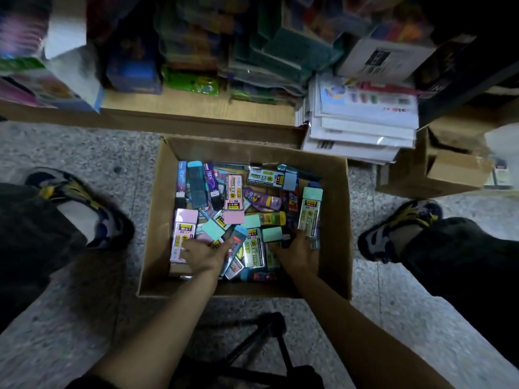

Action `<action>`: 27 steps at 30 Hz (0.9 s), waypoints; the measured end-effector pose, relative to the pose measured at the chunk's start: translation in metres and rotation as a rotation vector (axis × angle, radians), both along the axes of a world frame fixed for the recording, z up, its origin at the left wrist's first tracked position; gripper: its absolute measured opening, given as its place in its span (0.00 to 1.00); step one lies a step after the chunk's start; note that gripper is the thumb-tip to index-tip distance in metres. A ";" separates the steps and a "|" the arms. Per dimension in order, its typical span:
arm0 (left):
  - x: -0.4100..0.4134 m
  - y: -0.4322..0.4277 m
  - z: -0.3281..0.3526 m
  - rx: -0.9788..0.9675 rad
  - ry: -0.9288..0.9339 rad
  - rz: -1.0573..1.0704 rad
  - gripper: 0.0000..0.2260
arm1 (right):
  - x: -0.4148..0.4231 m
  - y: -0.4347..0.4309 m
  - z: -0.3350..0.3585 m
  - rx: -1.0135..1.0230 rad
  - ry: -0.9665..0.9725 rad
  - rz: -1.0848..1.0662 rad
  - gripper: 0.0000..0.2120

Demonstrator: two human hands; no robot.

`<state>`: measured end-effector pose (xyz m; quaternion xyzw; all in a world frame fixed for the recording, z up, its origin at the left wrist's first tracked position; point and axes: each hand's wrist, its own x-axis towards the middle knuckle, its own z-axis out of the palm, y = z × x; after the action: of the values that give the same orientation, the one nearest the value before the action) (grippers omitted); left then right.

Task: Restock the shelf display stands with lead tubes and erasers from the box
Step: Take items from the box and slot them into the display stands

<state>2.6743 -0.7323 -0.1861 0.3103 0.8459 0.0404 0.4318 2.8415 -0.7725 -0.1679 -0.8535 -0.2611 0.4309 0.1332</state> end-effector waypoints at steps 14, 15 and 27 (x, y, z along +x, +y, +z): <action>0.009 0.020 -0.015 -0.089 0.034 0.145 0.32 | -0.010 -0.003 0.000 0.097 0.214 -0.246 0.19; 0.008 0.021 -0.015 -0.080 0.030 0.146 0.30 | -0.011 -0.002 0.001 0.103 0.242 -0.264 0.21; -0.012 0.017 -0.002 0.009 -0.399 0.413 0.11 | 0.007 -0.005 -0.002 0.082 0.380 -0.134 0.21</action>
<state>2.6626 -0.7155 -0.1884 0.1194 0.7893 0.1913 0.5711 2.8488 -0.7771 -0.1701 -0.7663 -0.1914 0.5631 0.2431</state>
